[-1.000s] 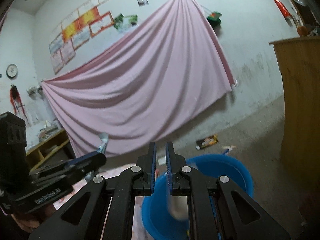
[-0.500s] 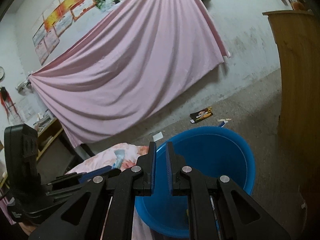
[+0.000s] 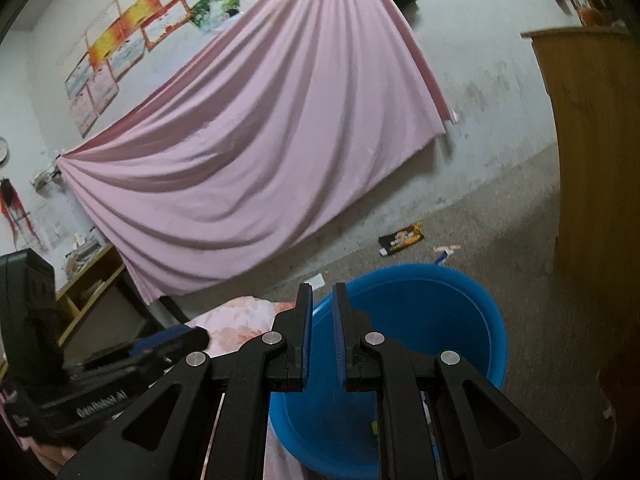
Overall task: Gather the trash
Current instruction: 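Move both tools back over the bed toward the clip and ring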
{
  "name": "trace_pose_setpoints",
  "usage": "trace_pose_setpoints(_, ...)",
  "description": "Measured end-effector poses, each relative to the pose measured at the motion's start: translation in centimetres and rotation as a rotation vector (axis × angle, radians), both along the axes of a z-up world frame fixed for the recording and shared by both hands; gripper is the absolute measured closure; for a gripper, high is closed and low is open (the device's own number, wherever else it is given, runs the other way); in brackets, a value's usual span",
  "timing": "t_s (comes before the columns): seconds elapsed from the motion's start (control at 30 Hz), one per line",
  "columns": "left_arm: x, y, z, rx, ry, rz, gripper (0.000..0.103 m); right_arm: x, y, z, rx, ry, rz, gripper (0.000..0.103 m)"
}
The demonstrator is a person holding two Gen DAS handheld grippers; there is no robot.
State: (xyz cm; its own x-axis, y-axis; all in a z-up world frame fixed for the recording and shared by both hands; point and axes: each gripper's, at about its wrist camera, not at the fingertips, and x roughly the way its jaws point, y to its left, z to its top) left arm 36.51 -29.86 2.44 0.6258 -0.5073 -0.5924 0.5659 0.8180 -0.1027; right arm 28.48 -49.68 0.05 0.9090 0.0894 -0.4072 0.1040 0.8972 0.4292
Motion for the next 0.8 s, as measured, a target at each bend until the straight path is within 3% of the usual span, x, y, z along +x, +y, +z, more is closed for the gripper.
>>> trace_pose_setpoints(0.13,-0.8,3.4,2.0,-0.027,-0.075,0.079,0.061,-0.1,1.3,1.0,-0.038,-0.047,0.012,0.094)
trace_pose_setpoints(0.23,-1.5,6.3,3.1,-0.035,-0.127,0.142,0.06,-0.1,2.9,2.0,-0.067,-0.09,0.029,0.093)
trace_pose_setpoints(0.33,-2.2,9.8,4.2,-0.062,-0.176,0.217,0.043,0.0,4.6,2.9,-0.1,-0.134,0.057,0.092)
trace_pose_setpoints(0.4,-2.7,11.9,4.6,-0.08,-0.207,0.266,0.035,0.2,6.0,3.4,-0.125,-0.165,0.075,0.081)
trace_pose_setpoints(0.43,-3.0,13.3,4.9,-0.091,-0.226,0.296,0.026,0.2,6.7,3.6,-0.134,-0.181,0.084,0.069)
trace_pose_setpoints(0.47,-3.1,14.2,4.9,-0.097,-0.239,0.318,0.018,0.3,7.3,3.8,-0.139,-0.196,0.094,0.064)
trace_pose_setpoints(0.57,-4.1,17.5,5.2,-0.122,-0.299,0.404,0.004,0.7,9.5,4.4,-0.157,-0.239,0.125,0.064)
trace_pose_setpoints(0.73,-5.7,22.2,4.9,-0.171,-0.366,0.505,0.002,1.5,13.4,5.0,-0.185,-0.3,0.177,0.052)
trace_pose_setpoints(0.8,-6.3,23.6,4.7,-0.163,-0.39,0.534,0.002,1.5,14.6,5.1,-0.189,-0.321,0.194,0.038)
